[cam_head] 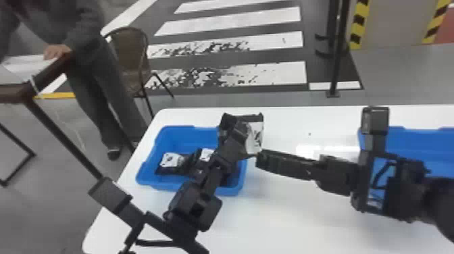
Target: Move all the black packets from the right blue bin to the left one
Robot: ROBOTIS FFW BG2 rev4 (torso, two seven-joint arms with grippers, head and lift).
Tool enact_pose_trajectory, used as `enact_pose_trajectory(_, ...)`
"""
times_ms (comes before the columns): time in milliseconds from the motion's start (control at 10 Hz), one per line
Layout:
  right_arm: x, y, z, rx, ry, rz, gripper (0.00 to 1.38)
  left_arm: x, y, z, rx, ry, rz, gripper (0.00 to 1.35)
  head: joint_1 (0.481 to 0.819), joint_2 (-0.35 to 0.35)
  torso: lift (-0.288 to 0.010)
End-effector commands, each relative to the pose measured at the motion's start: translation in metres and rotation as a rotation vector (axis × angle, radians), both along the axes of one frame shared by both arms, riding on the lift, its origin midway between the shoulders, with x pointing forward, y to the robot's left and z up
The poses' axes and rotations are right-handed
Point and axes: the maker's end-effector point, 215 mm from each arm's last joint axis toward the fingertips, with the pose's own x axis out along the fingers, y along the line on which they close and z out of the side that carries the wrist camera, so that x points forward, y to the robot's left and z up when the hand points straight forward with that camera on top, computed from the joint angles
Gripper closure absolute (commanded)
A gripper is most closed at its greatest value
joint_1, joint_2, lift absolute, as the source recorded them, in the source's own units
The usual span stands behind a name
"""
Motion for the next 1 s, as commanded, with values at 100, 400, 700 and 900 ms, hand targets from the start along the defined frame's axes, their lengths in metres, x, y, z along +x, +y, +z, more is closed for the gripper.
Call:
enact_pose_trajectory(100,0.000,-0.015,0.002,-0.012,-0.009,-0.028,0.19,0.002,0.009,0.003,0.016,-0.017,0.030,1.21,0.695,0.278,-0.140)
enact_pose_trajectory(400,-0.010,-0.015,-0.004,-0.011,0.014,-0.022,0.19,0.032,0.077,-0.032,0.340,-0.007,0.222,1.21,0.695,0.292,-0.140)
enact_pose_trajectory(700,-0.026,-0.011,-0.009,-0.004,0.028,-0.014,0.19,0.104,0.174,-0.120,0.755,0.043,0.430,1.21,0.695,0.350,-0.140)
enact_pose_trajectory(900,-0.028,-0.011,-0.008,-0.002,0.030,-0.013,0.19,0.131,0.187,-0.136,0.876,0.034,0.453,0.91,0.695,0.350,-0.140)
